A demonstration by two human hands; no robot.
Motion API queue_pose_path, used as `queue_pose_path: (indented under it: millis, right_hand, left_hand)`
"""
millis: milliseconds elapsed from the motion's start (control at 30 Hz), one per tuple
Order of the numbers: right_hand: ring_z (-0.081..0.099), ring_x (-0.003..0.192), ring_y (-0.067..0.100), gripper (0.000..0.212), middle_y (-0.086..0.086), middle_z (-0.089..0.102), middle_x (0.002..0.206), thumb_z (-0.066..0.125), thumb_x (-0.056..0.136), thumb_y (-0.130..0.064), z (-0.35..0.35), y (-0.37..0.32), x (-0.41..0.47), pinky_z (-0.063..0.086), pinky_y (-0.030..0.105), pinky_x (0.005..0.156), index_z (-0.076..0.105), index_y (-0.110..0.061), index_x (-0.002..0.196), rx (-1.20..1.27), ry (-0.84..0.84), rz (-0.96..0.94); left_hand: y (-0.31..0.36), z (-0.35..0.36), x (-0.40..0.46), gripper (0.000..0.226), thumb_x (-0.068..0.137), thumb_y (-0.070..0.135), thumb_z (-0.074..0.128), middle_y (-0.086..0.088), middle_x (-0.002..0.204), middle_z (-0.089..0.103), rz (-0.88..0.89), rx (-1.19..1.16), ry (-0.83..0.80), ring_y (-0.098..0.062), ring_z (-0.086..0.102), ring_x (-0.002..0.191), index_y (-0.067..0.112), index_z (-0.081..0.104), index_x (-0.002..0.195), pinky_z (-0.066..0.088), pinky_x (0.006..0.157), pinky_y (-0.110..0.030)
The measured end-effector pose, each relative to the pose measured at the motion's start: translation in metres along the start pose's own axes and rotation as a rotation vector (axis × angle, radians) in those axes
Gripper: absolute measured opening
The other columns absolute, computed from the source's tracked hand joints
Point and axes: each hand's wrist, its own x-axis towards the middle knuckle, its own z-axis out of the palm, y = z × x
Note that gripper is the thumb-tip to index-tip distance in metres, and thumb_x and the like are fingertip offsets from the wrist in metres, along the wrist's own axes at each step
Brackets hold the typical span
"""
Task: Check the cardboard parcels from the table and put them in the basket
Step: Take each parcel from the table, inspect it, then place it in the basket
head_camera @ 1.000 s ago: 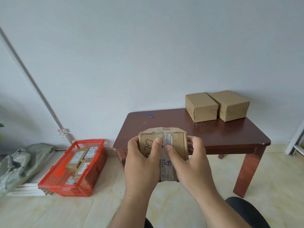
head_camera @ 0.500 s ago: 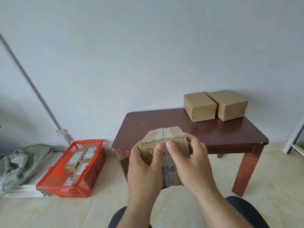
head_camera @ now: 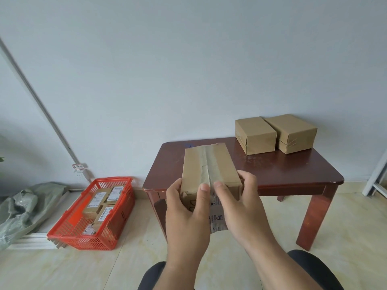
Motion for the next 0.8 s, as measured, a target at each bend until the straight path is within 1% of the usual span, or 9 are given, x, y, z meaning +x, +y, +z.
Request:
queue_pose_path:
  millis: [67, 133, 200, 300, 367, 500, 600, 700, 800]
  right_hand:
    - [0.071, 0.091, -0.003, 0.047, -0.018, 0.074, 0.108, 0.072, 0.092, -0.046, 0.002, 0.004, -0.004, 0.062, 0.038, 0.082, 0.047, -0.042, 0.132, 0.008, 0.010, 0.000]
    - [0.070, 0.102, -0.005, 0.058, -0.018, 0.072, 0.123, 0.072, 0.093, -0.042, 0.001, 0.007, -0.007, 0.059, 0.030, 0.087, 0.045, -0.041, 0.144, 0.019, 0.002, -0.029]
    - [0.063, 0.118, -0.007, 0.074, -0.021, 0.061, 0.140, 0.072, 0.093, -0.038, 0.000, 0.006, -0.006, 0.053, 0.022, 0.093, 0.035, -0.041, 0.157, 0.003, -0.010, -0.052]
    - [0.053, 0.135, -0.001, 0.083, -0.023, 0.047, 0.154, 0.072, 0.094, -0.036, -0.001, 0.003, -0.003, 0.047, 0.028, 0.110, 0.027, -0.043, 0.163, -0.020, -0.029, -0.056]
    - [0.057, 0.129, -0.001, 0.078, -0.026, 0.055, 0.146, 0.071, 0.091, -0.038, -0.002, 0.002, -0.001, 0.050, 0.032, 0.109, 0.031, -0.052, 0.156, 0.002, -0.048, -0.033]
    - [0.065, 0.097, -0.013, 0.055, -0.041, 0.067, 0.109, 0.072, 0.093, -0.029, -0.005, -0.003, 0.005, 0.050, 0.014, 0.079, 0.045, -0.060, 0.130, 0.030, -0.050, -0.010]
    - [0.072, 0.095, -0.005, 0.051, -0.027, 0.075, 0.107, 0.074, 0.093, -0.027, -0.002, 0.002, 0.004, 0.057, 0.027, 0.085, 0.054, -0.046, 0.136, 0.077, -0.037, 0.015]
    - [0.073, 0.098, -0.003, 0.052, -0.021, 0.077, 0.110, 0.074, 0.095, -0.024, 0.000, 0.007, -0.003, 0.058, 0.021, 0.082, 0.054, -0.040, 0.140, 0.090, -0.033, -0.008]
    - [0.073, 0.103, 0.001, 0.059, -0.015, 0.074, 0.121, 0.078, 0.092, -0.027, -0.001, 0.008, -0.006, 0.058, 0.025, 0.084, 0.052, -0.042, 0.143, 0.056, -0.015, -0.038]
  left_hand:
    - [0.002, -0.002, 0.005, 0.054, 0.095, 0.046, 0.070, 0.013, 0.108, 0.071, -0.016, -0.008, -0.037, 0.008, 0.067, 0.090, 0.031, 0.048, 0.142, 0.051, 0.071, -0.010]
    - [0.005, -0.004, 0.010, 0.062, 0.094, 0.048, 0.070, 0.017, 0.115, 0.070, -0.038, -0.014, -0.070, 0.004, 0.069, 0.098, 0.031, 0.046, 0.149, 0.058, 0.085, -0.023]
    - [0.006, -0.006, 0.013, 0.050, 0.093, 0.043, 0.072, 0.019, 0.111, 0.075, -0.076, -0.031, -0.118, -0.002, 0.072, 0.101, 0.033, 0.055, 0.139, 0.060, 0.095, -0.037]
    - [0.007, -0.010, 0.014, 0.031, 0.094, 0.031, 0.074, 0.018, 0.101, 0.078, -0.087, -0.059, -0.143, -0.005, 0.075, 0.094, 0.037, 0.063, 0.123, 0.061, 0.089, -0.036]
    - [0.006, -0.009, 0.013, 0.036, 0.094, 0.030, 0.075, 0.020, 0.102, 0.077, -0.072, -0.062, -0.133, -0.004, 0.075, 0.091, 0.039, 0.060, 0.126, 0.059, 0.077, -0.032]
    - [0.001, -0.004, 0.004, 0.039, 0.093, 0.026, 0.077, 0.028, 0.105, 0.073, -0.023, -0.062, -0.107, 0.003, 0.072, 0.096, 0.042, 0.058, 0.124, 0.057, 0.077, -0.021]
    - [0.002, -0.002, 0.004, 0.037, 0.094, 0.022, 0.077, 0.032, 0.103, 0.072, 0.016, -0.049, -0.085, 0.009, 0.070, 0.096, 0.045, 0.057, 0.115, 0.052, 0.076, -0.009]
    - [0.006, -0.004, 0.012, 0.037, 0.094, 0.026, 0.077, 0.020, 0.105, 0.075, 0.025, -0.058, -0.050, 0.008, 0.070, 0.094, 0.040, 0.057, 0.122, 0.053, 0.074, -0.009]
    - [0.007, -0.005, 0.017, 0.026, 0.093, 0.032, 0.078, 0.017, 0.105, 0.075, 0.036, -0.053, -0.044, 0.004, 0.071, 0.092, 0.043, 0.060, 0.108, 0.055, 0.069, -0.015]
